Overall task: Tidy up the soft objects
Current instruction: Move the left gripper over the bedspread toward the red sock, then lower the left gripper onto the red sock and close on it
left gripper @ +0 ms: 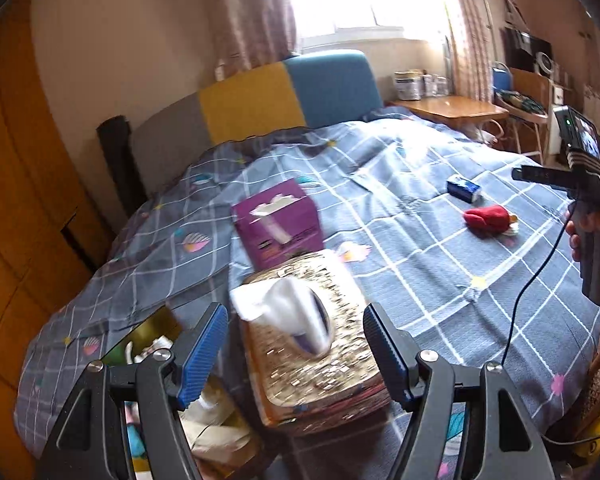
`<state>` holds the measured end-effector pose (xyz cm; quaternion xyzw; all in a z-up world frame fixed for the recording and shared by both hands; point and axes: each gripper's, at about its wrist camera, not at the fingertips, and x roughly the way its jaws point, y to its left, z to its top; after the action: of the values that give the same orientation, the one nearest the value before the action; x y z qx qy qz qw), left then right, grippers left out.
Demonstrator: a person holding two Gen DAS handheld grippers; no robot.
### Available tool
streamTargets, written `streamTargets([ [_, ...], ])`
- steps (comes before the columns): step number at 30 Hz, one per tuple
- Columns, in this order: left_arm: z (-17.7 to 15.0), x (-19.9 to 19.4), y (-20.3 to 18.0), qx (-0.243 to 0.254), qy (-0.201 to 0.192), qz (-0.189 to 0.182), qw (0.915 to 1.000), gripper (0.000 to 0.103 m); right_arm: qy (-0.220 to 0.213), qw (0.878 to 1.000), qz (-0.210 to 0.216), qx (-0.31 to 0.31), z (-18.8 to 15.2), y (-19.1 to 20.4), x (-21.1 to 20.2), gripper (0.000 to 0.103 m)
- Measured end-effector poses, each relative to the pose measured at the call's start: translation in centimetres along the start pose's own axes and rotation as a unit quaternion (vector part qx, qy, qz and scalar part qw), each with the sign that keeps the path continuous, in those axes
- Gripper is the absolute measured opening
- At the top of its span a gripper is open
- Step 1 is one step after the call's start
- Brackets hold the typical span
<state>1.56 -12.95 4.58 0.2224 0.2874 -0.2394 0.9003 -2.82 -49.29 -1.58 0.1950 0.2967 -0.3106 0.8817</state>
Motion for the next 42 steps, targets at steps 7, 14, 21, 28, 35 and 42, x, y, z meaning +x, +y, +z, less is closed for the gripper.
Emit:
streamTargets([
  [7,1.9,1.0,-2.9,0.030,-0.003,-0.017,0.9994,0.071,0.009,0.999,0.008,0.050,0.2,-1.9,0.1,0.100],
  [14,3.5,2.2,-6.2,0.057,-0.001,-0.035,0.9978,0.071,0.025,0.993,0.015,0.113,0.3,-4.2,0.4,0.100],
  [21,4.8,4.2,-8.8,0.071,0.011,-0.054,0.9960,0.071,0.021,0.988,0.023,0.150,0.5,-5.6,0.3,0.100],
  [28,6.0,7.1,-11.4,0.077,0.039,-0.078,0.9932,0.071,0.019,0.986,0.037,0.162,0.5,-6.0,0.0,0.100],
  [35,7.3,10.6,-13.9,0.053,0.079,-0.127,0.9873,0.071,0.021,0.980,0.046,0.195,0.5,-7.3,0.1,0.101],
  [42,9.0,14.9,-16.8,0.007,0.128,-0.194,0.9726,0.062,0.021,0.966,0.052,0.254,0.1,-9.4,0.2,0.101],
])
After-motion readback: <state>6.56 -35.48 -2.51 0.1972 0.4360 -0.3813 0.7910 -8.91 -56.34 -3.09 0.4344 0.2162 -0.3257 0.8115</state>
